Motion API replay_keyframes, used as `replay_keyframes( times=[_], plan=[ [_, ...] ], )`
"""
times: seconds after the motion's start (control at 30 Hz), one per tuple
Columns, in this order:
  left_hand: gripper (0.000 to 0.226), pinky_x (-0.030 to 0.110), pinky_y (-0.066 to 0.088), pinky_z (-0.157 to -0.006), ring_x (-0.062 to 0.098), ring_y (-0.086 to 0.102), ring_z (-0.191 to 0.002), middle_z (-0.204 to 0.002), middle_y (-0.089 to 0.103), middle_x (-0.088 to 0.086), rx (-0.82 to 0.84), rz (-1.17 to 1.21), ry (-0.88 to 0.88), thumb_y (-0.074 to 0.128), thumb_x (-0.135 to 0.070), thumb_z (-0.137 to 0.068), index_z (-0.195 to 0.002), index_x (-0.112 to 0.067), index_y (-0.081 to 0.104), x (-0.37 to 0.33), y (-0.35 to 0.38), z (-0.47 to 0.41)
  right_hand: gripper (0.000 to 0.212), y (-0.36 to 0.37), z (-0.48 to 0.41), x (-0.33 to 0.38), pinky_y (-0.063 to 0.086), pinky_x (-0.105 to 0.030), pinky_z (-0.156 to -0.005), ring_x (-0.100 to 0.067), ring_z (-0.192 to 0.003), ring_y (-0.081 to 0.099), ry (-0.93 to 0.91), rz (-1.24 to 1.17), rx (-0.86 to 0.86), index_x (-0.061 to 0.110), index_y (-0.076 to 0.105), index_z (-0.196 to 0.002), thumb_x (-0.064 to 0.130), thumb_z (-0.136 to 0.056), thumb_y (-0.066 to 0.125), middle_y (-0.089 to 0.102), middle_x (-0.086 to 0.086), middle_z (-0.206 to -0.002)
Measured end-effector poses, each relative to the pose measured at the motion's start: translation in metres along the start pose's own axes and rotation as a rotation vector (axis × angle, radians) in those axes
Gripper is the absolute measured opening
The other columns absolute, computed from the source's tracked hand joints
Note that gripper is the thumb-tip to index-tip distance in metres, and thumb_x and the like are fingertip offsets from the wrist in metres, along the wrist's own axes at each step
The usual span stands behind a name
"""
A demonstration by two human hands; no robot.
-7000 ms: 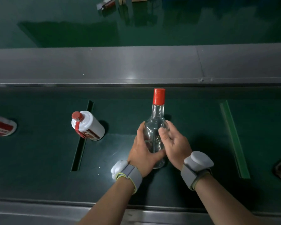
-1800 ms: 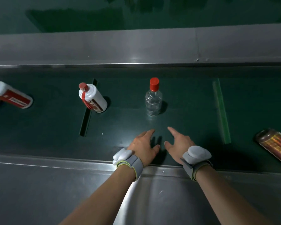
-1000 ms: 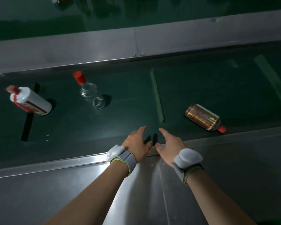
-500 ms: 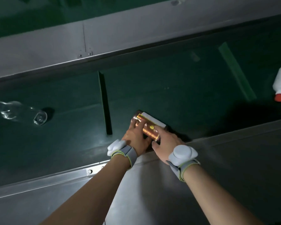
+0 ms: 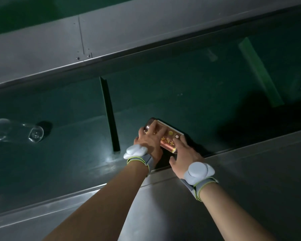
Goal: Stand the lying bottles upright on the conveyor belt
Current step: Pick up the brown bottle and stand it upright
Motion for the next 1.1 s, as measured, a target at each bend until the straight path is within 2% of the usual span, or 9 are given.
replay_keyframes(
  times=[0.13,0.27,0.4,0.53,0.67,0.77,0.9,1.0,1.1],
  plan=[
    [0.075,0.044,0.05,-0.083,0.035,0.034,-0.115,-0.14,0.014,-0.005,-0.057,-0.023,0.019,0.061,-0.022,-0.077,-0.134,-0.05,0.021,0.004,-0.003,-0.008,0.071,0.011,-0.001,0.001,0.036,-0.053,-0.104,-0.032,-0.122,0.048,0.005,0.082,0.018,0.038,0.012,-0.145,0.036,-0.088,0.053,-0.003,0.008,-0.161],
    [0.07,0.042,0.051,-0.078,0.035,0.034,-0.112,-0.132,0.015,-0.001,-0.03,-0.037,0.007,0.064,-0.021,-0.078,-0.131,-0.047,0.027,0.005,-0.006,-0.019,0.082,0.016,-0.008,-0.005,0.022,-0.062,-0.106,-0.033,-0.134,0.026,0.042,0.2,-0.016,0.048,-0.003,-0.143,0.039,-0.085,0.054,0.003,0.005,-0.16],
    [0.076,0.049,0.052,-0.083,0.043,0.039,-0.117,-0.151,0.011,-0.001,0.102,-0.031,0.02,0.069,-0.016,-0.076,-0.134,-0.04,0.027,0.007,-0.006,-0.026,0.096,0.017,-0.021,-0.013,0.035,-0.058,-0.102,-0.035,-0.124,0.041,0.116,0.088,0.037,0.052,-0.015,-0.142,0.03,-0.084,0.058,0.042,-0.009,-0.14],
    [0.09,0.051,0.052,-0.086,0.045,0.043,-0.117,-0.156,0.01,-0.004,0.161,-0.051,0.015,0.074,-0.013,-0.073,-0.14,-0.038,0.02,0.01,-0.008,-0.027,0.1,0.018,-0.034,-0.018,0.041,-0.053,-0.099,-0.034,-0.121,0.049,0.172,0.021,0.042,0.039,-0.007,-0.148,0.021,-0.081,0.064,0.051,-0.008,-0.132],
    [0.09,0.049,0.051,-0.085,0.041,0.043,-0.118,-0.155,0.01,-0.005,0.15,-0.065,0.017,0.074,-0.016,-0.074,-0.142,-0.041,0.02,0.013,-0.01,-0.027,0.085,0.014,-0.041,-0.015,0.048,-0.047,-0.092,-0.035,-0.113,0.055,0.171,0.081,0.05,0.026,0.01,-0.143,0.018,-0.078,0.063,0.056,-0.011,-0.126],
    [0.086,0.048,0.049,-0.08,0.04,0.043,-0.115,-0.152,0.011,-0.005,0.105,-0.038,-0.016,0.071,-0.017,-0.075,-0.138,-0.047,0.02,0.017,-0.009,-0.024,0.086,0.001,-0.041,-0.009,0.051,-0.042,-0.081,-0.035,-0.107,0.058,0.139,0.144,0.042,0.026,0.013,-0.141,0.017,-0.073,0.064,0.059,-0.01,-0.119],
    [0.08,0.045,0.045,-0.074,0.039,0.044,-0.112,-0.147,0.019,-0.002,0.014,0.025,-0.078,0.069,-0.024,-0.075,-0.13,-0.051,0.019,0.025,-0.009,-0.016,0.09,-0.031,-0.034,0.019,0.042,-0.035,-0.067,-0.033,-0.104,0.06,0.076,0.219,0.036,0.03,0.015,-0.141,0.02,-0.068,0.065,0.06,-0.007,-0.117],
    [0.077,0.051,0.044,-0.09,0.04,0.035,-0.124,-0.146,0.027,-0.002,-0.076,0.075,-0.054,0.068,-0.034,-0.072,-0.129,-0.048,0.018,0.028,-0.009,-0.009,0.087,-0.055,-0.024,0.051,0.038,-0.032,-0.064,-0.033,-0.101,0.062,-0.023,0.271,0.02,0.026,0.026,-0.138,0.022,-0.06,0.063,0.062,-0.005,-0.109],
    [0.079,0.051,0.039,-0.102,0.035,0.031,-0.134,-0.148,0.036,-0.003,-0.157,0.195,-0.036,0.069,-0.041,-0.07,-0.136,-0.037,0.025,0.041,-0.011,0.005,0.069,-0.07,-0.008,0.082,0.037,-0.031,-0.065,-0.032,-0.099,0.062,-0.144,0.349,-0.018,0.024,0.041,-0.13,0.025,-0.064,0.06,0.061,-0.003,-0.103]
  ],
)
Point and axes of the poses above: each hand's wrist, its own z-axis away from the middle knuckle, its own y-axis out of the palm, x = y × z, the point moved 1 cm from there along -z, towards the middle knuckle
